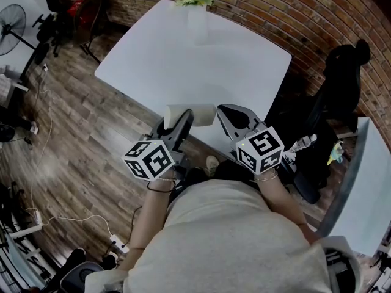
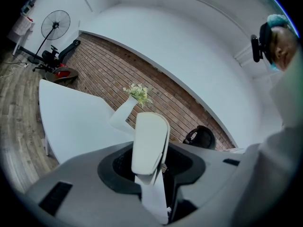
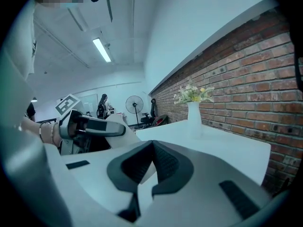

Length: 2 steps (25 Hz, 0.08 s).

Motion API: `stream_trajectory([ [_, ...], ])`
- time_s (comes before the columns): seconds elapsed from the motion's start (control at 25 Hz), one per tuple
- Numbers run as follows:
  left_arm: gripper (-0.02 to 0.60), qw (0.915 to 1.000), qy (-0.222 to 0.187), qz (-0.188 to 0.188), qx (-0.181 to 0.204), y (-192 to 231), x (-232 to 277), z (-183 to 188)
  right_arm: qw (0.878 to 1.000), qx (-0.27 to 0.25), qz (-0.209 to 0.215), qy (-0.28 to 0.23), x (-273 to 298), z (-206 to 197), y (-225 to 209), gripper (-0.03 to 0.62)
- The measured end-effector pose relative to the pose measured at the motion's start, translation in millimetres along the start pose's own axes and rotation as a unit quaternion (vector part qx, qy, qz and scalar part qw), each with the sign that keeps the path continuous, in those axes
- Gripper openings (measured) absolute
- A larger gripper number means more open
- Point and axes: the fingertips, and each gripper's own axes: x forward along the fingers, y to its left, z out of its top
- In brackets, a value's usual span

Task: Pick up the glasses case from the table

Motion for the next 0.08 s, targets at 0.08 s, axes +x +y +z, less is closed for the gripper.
stream_trajectory([
  [0.08,0.153,1.0000,0.000,0.001,-0.003,0.5,0.7,-1.1,1.000,-0.004,0.002,0.004,0.8,-2.3,-0.2,-0.002],
])
